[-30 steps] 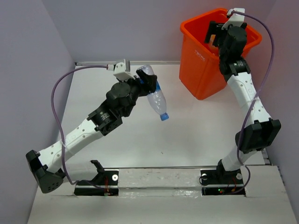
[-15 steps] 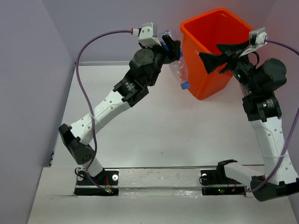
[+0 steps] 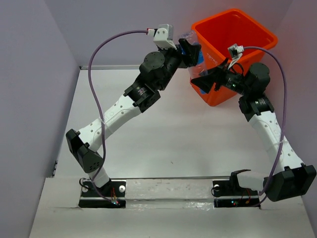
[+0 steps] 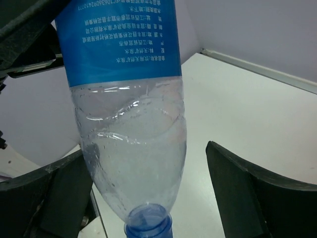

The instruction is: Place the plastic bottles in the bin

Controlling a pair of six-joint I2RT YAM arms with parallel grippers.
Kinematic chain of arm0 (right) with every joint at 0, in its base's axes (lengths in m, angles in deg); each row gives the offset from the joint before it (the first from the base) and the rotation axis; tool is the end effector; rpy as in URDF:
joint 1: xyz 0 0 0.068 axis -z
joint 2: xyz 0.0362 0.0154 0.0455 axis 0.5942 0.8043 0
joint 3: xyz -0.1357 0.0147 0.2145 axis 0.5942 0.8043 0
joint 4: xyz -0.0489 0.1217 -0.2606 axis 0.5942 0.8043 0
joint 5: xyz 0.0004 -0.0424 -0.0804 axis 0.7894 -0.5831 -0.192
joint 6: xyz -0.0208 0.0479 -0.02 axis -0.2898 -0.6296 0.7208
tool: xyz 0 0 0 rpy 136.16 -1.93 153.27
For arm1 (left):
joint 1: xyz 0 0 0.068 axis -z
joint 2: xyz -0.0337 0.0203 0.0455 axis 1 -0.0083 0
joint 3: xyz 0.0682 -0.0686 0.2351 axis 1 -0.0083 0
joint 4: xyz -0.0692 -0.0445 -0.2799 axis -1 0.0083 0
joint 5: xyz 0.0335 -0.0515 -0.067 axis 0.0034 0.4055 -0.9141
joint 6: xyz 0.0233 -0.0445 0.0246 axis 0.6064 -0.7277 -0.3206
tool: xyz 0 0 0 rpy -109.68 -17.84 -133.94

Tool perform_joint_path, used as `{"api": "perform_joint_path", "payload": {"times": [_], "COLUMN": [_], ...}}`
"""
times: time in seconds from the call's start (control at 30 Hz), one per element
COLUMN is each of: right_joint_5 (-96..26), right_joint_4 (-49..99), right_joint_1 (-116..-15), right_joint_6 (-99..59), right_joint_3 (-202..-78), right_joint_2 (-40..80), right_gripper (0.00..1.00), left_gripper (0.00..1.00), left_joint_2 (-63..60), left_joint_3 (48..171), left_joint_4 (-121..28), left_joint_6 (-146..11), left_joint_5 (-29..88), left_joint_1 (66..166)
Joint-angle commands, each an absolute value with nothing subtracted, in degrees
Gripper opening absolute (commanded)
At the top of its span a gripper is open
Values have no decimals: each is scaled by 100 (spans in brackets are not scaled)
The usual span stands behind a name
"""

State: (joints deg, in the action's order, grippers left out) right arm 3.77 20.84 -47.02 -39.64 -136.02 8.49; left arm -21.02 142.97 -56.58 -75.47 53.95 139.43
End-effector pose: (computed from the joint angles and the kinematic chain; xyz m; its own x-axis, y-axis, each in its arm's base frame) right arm 0.2994 0.0843 0.4231 -0.2847 0.2577 -0.9233 -0.7918 0.4798 0.3780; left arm 0.2690 -0.3028 0.5097 0.0417 -0.5482 -0.8353 0.6183 0.6709 -0.4094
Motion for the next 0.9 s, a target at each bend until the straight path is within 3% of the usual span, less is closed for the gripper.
{"api": "perform_joint_path", "payload": {"times": [0.0,0.13,0.17,0.23,0.27,0.37,0.47,0.87], "right_joint_5": [815,763,711,605,465,97,-456,-3101], "right_joint_4": [1390,862,861,861,861,1010,1484,3155], "right_joint_1": [-4718,-4718,-4718,-4718,-4718,-4718,-4718,-3990], "right_joint_6": [-4483,-4739,-4748,-4775,-4775,-4679,-4433,-2903], "right_joint_3": [-13664,-13462,-13479,-13488,-13505,-13654,-14093,-17018], "right_joint_2": [823,788,779,762,753,744,937,2692], "right_gripper": [89,62,50,39,35,33,33,32], "left_gripper": [56,57,62,75,88,99,99,99], "left_joint_2": [-1964,-1921,-1903,-1815,-1780,-1482,-754,2789], "left_joint_3": [14262,14218,14200,14174,14182,14139,13613,9493], "left_joint_4": [-6272,-6167,-6149,-6009,-5921,-5403,-5051,-3496], "left_joint_6": [-7939,-7965,-7930,-7834,-7764,-7587,-7658,-8034], "left_joint_5": [4621,4629,4629,4612,4664,4962,5199,6966], "left_joint_1": [13953,13944,13953,13953,13953,13918,13892,13883]}}
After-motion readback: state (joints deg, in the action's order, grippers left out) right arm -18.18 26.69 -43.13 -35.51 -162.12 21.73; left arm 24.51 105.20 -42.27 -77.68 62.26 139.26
